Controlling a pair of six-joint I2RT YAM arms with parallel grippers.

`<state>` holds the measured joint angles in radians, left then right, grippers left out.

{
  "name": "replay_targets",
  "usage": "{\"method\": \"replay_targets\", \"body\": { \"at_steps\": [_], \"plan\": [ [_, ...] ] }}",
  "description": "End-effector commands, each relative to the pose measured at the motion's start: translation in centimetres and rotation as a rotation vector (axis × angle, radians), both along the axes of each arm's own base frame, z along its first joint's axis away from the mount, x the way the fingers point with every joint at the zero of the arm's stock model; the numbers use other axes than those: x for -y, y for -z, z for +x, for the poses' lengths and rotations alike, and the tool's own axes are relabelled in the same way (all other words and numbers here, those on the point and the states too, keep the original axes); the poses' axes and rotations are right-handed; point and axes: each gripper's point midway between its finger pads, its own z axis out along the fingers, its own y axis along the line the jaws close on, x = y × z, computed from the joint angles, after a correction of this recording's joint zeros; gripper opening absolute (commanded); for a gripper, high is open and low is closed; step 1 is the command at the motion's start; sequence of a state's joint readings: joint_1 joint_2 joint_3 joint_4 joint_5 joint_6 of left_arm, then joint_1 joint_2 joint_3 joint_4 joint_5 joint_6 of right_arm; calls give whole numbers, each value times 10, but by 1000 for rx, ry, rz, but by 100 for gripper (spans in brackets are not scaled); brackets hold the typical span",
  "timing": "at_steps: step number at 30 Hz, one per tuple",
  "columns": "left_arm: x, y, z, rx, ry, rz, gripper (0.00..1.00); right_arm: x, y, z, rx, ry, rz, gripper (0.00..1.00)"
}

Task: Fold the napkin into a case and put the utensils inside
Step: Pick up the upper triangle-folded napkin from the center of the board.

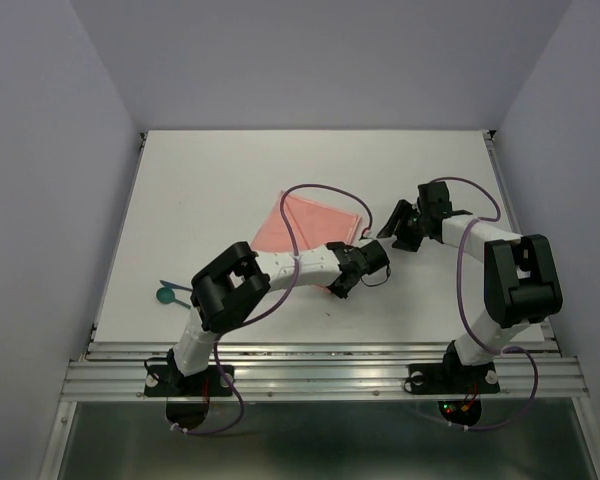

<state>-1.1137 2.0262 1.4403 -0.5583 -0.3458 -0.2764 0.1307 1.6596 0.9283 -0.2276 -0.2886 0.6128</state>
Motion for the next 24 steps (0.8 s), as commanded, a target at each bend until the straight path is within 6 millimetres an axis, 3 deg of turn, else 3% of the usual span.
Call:
{"method": "replay_targets", "body": {
  "at_steps": [1, 6, 11, 24],
  "plan": [
    [-8, -2, 4, 35, 8, 55, 37, -2, -16, 10, 59, -12, 3, 60],
    [-12, -22, 15, 115, -34, 73, 54, -1, -14, 9, 55, -12, 1, 60],
    [-7, -40, 19, 164, -51, 51, 55, -2, -13, 9, 50, -15, 4, 60],
    [-1, -22, 9, 140, 5, 78, 46, -2, -12, 9, 49, -15, 2, 60]
  ]
}}
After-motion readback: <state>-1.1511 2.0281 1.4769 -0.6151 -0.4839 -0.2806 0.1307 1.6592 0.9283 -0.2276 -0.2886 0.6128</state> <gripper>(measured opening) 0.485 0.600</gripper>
